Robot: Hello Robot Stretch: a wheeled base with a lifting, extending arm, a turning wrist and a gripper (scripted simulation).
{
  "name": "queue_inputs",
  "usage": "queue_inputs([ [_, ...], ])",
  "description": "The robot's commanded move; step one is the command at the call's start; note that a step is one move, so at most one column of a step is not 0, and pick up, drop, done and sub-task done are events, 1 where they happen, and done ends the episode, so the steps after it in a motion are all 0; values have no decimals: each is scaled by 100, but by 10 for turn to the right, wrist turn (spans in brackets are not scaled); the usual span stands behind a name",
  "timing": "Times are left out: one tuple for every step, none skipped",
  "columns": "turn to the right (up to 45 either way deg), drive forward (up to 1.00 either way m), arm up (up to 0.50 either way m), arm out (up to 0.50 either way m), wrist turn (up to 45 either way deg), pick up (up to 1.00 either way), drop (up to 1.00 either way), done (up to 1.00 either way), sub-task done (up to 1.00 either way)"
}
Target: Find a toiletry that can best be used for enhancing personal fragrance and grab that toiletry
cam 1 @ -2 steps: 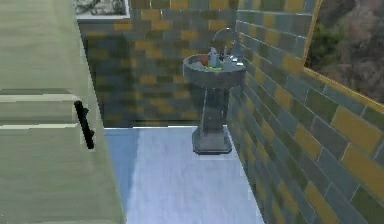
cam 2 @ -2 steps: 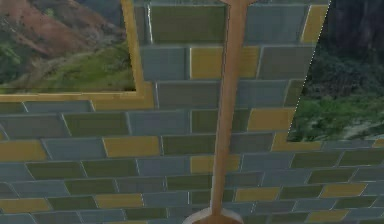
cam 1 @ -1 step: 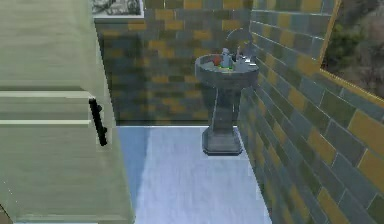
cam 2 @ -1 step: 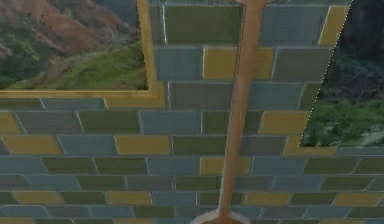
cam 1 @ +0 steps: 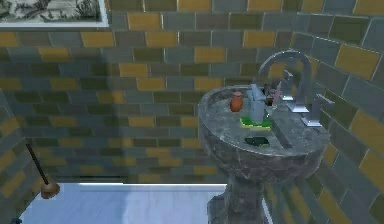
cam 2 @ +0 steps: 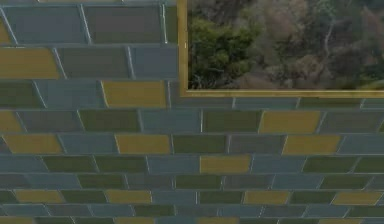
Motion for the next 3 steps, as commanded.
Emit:
queue_inputs([
  [-60, 0, 0, 0, 0, 0, 0, 0, 0],
  [0, 25, 0, 0, 0, 0, 0, 0, 0],
  [-450, 0, 0, 0, 0, 0, 0, 0, 0],
])
